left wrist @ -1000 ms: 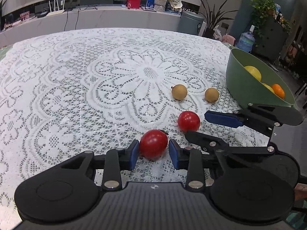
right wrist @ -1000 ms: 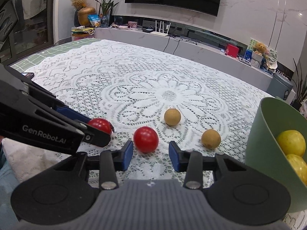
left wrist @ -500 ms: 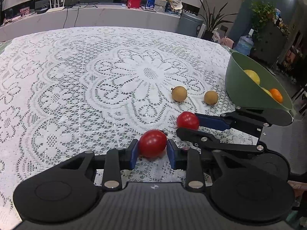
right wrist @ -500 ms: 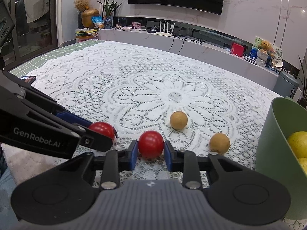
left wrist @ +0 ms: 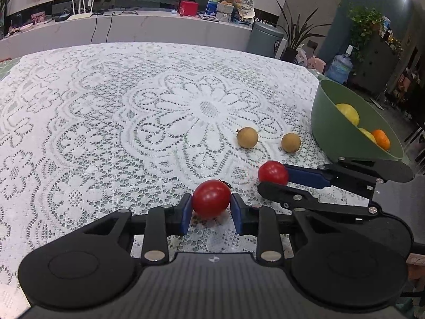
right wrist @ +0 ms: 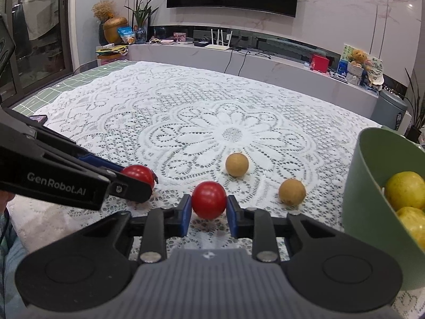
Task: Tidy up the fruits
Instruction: 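Carry both cherry tomatoes over the green colander with both tools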
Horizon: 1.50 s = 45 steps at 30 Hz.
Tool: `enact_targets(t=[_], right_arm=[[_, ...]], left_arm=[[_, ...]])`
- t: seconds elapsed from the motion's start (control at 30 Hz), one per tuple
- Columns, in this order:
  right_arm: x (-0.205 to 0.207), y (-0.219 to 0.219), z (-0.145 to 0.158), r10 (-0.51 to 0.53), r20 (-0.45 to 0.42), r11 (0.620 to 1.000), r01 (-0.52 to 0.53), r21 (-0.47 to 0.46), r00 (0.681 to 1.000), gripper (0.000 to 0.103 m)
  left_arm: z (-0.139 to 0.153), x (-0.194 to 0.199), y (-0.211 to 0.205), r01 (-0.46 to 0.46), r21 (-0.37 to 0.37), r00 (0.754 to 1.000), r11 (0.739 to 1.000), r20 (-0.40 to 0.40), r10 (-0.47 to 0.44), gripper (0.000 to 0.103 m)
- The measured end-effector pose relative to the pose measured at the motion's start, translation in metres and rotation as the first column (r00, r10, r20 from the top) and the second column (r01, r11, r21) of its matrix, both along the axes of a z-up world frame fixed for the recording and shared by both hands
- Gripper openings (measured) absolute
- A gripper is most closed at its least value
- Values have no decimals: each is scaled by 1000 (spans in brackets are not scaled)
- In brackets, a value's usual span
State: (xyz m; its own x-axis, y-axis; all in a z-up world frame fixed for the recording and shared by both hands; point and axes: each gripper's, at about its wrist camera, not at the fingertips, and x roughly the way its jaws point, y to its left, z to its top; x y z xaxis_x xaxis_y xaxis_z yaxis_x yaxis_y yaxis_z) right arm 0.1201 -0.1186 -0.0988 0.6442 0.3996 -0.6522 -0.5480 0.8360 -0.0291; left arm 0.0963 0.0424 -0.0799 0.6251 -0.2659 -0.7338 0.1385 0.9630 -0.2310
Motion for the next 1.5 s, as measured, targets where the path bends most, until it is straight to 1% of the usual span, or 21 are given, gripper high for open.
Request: enact_targets(t=[0.33,0.8,1.0,1.3,1.5], right_arm=[[-14,-14,20,-25,24,1000,25,-6,999,24],[-34,-53,57,-117,81,993,117,6,990,24],[-34,-74,74,-164,101,986,164,14,981,24],[-33,-107,96,-238,178,969,246,-26,955,24],[-29,-130,103,-275,183,958,285,-34,944,24]], left_arm=[[19,-6,-8,5,-1,999,1000,48,-5,34],[51,-11,-30,37,-10,993,999,115,-35,34],[66,-11,-46,72,-13,987,997,141,-70,34],[81,-2,-76,136,-13,976,991,174,-131,34],[88,9,-99,179,-20,967,984,185,-173,34]])
